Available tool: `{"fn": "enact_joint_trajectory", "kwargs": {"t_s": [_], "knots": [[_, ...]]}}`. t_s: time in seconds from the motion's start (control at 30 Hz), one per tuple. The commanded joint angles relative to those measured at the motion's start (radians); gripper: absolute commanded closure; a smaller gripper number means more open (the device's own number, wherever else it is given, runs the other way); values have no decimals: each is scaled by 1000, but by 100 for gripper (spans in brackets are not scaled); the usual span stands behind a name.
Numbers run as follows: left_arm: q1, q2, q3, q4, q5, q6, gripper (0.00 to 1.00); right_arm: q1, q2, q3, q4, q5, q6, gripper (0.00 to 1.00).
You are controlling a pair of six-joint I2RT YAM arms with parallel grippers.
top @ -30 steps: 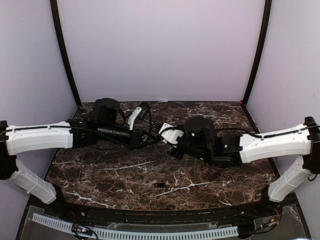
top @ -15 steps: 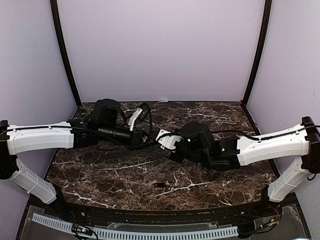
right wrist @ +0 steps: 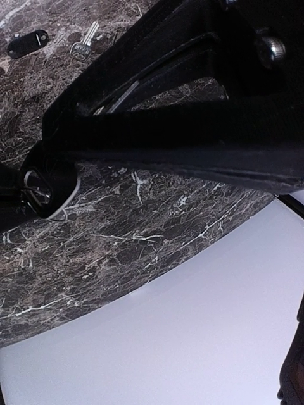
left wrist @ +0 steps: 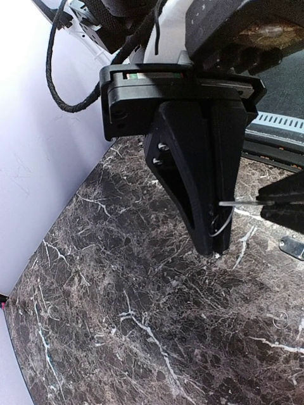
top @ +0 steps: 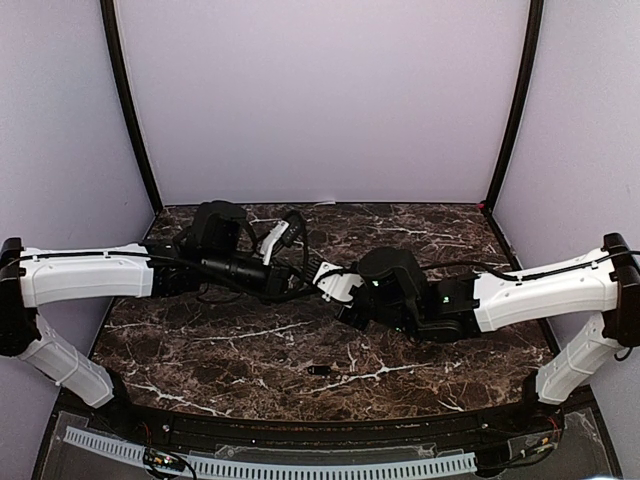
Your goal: Remove the keys from the keyring
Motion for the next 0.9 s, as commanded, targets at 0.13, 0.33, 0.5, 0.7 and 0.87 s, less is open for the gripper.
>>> {"fn": "enact_joint_trajectory", "kwargs": {"t_s": [0.13, 0.33, 0.5, 0.7, 0.87], "knots": [[-17, 20, 55, 134, 14, -2, 100, 51, -4, 44, 49, -128, 39, 100], [-22, 36, 53, 153, 26, -1, 100, 53, -14, 40, 52, -135, 57, 100], [-22, 2, 32, 168, 24, 13, 100, 52, -59, 0, 42, -159, 98, 78], [-15, -33, 31, 135, 21, 30, 100, 50, -169, -79, 18, -193, 139, 42], [-7, -62, 26, 122, 42, 41, 100, 32, -281, -129, -39, -198, 196, 21]]}}
